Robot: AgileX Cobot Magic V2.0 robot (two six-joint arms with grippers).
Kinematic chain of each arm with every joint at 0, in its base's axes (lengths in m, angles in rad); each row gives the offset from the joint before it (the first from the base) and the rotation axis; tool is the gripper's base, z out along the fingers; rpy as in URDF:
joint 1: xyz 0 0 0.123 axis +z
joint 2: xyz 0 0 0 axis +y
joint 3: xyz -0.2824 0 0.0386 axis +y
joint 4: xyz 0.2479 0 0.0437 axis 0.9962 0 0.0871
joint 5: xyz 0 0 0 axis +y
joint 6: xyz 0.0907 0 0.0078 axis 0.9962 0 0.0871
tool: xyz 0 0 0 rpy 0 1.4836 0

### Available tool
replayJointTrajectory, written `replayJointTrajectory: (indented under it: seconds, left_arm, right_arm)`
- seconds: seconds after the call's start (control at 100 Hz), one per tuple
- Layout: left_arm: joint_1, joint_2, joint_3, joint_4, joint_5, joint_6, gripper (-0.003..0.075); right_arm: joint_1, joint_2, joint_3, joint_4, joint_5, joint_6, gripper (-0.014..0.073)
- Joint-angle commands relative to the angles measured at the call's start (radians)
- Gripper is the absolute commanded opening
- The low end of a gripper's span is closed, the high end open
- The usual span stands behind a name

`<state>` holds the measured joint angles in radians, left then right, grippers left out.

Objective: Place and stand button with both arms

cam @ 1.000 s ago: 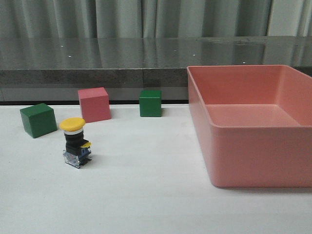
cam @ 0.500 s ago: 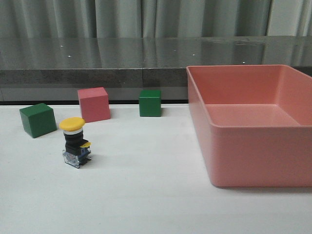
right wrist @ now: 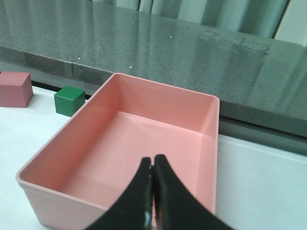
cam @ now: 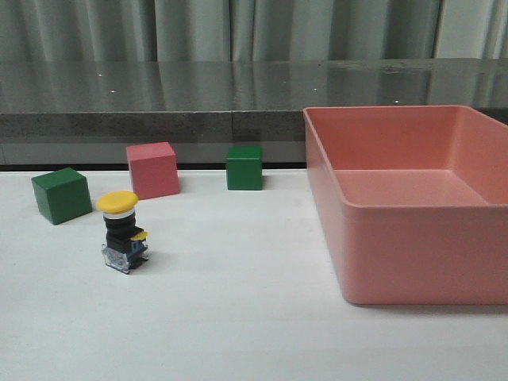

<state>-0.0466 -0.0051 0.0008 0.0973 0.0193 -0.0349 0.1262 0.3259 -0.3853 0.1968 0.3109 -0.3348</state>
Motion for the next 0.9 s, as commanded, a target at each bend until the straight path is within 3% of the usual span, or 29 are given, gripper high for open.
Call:
replayJointTrajectory:
  seconds: [0.0,0.29,0.59,0.89]
  left_arm:
    - [0.001,-0.031,0.03,-0.002,-0.09,-0.011,-0.0019]
    - [0.001,-0.031,0.03,-0.002,-0.09,-0.011,-0.0019]
    - [0.001,-0.031,0.03,-0.002,-0.09,-0.011,-0.0019]
    - [0.001,-0.031,0.03,-0.002,-0.09,-0.011,-0.0019]
  right_arm:
    - [-0.003,0.006,-0.026,0.006,-0.078,-0.001,-0.0109]
    - [-0.003,-0.008,-0.013,-0.034,-0.082,0.006,-0.0109]
    - [-0.003,-0.191,0.177,-0.224,-0.17,0.335,-0.0109]
    - [-0.003,-0.353,0.396,-0.227,-0.337,0.355,-0.0109]
